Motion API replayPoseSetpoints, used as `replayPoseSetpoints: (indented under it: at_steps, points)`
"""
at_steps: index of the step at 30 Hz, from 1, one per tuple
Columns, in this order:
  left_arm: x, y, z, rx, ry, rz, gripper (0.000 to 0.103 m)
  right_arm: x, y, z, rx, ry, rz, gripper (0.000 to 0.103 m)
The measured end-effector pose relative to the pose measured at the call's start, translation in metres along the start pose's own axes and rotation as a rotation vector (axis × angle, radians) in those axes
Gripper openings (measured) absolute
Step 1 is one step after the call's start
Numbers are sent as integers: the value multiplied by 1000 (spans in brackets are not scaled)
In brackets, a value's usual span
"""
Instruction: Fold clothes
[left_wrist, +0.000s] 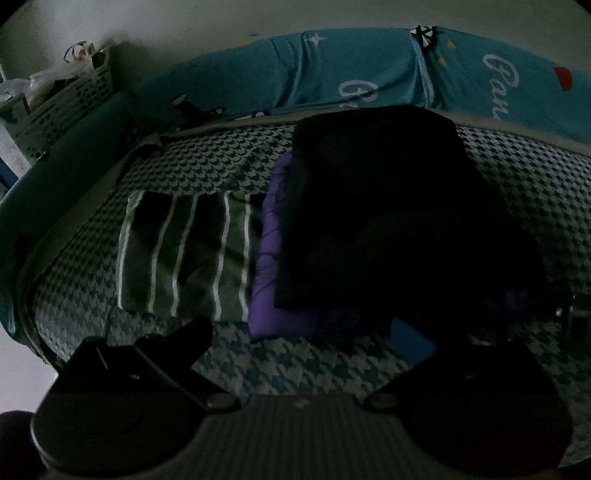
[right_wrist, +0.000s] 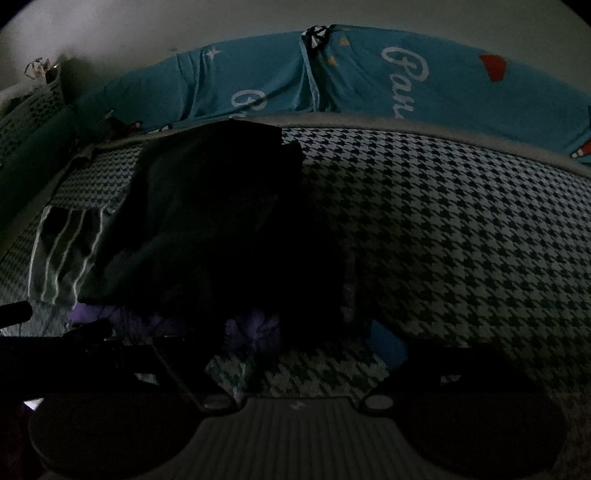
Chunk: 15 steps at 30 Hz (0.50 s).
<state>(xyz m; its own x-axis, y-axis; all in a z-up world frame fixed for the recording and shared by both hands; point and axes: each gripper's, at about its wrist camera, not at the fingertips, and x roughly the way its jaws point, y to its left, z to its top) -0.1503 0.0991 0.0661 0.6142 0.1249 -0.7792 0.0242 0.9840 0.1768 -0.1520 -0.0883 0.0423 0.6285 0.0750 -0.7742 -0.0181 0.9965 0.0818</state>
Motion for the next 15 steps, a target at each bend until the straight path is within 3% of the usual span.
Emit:
replayPoseSetpoints:
  at_steps: [15]
  points:
    - [-10,8,-4,-22,4,-3,103,-3,3,-11,-14,22,40,87]
